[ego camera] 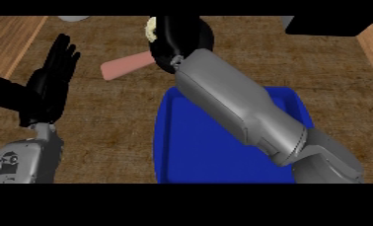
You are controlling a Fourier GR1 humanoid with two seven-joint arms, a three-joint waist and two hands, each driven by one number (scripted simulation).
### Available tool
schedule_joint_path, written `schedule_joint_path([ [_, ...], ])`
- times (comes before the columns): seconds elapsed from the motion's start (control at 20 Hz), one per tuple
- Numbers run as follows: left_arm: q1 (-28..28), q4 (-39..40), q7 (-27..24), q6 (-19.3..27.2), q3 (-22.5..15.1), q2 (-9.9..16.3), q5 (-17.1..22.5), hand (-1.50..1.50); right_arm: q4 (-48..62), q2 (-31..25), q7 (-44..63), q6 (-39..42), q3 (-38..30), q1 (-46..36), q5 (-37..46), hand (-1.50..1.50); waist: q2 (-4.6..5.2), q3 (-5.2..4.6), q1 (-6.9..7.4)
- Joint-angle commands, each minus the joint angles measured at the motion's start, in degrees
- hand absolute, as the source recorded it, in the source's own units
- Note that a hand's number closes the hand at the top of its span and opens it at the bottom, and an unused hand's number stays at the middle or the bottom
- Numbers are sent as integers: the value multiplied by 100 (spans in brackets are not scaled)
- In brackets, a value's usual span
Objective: Pick the cupcake from the tray and place it in the pot
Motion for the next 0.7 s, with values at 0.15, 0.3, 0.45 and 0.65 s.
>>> schedule_joint_path([
  [0.15, -79, -114, 24, -74, -158, -58, -13, 0, 1471, 54, -693, -284, -118, -221, -64, 150, 54, 4, 161],
  [0.3, -172, -236, 202, 54, -312, -192, -97, 0, 1869, 55, -1061, -205, -374, -302, -260, 150, 76, 7, 217],
  [0.45, -307, -142, 241, 34, -104, -35, -22, 0, 1880, 55, -1460, -277, -878, 77, -842, 150, 129, 13, 236],
  [0.65, -306, -87, 231, -59, -54, 46, 24, 0, 1798, 56, -2248, 130, -1382, 256, -1472, -150, 147, 20, 231],
])
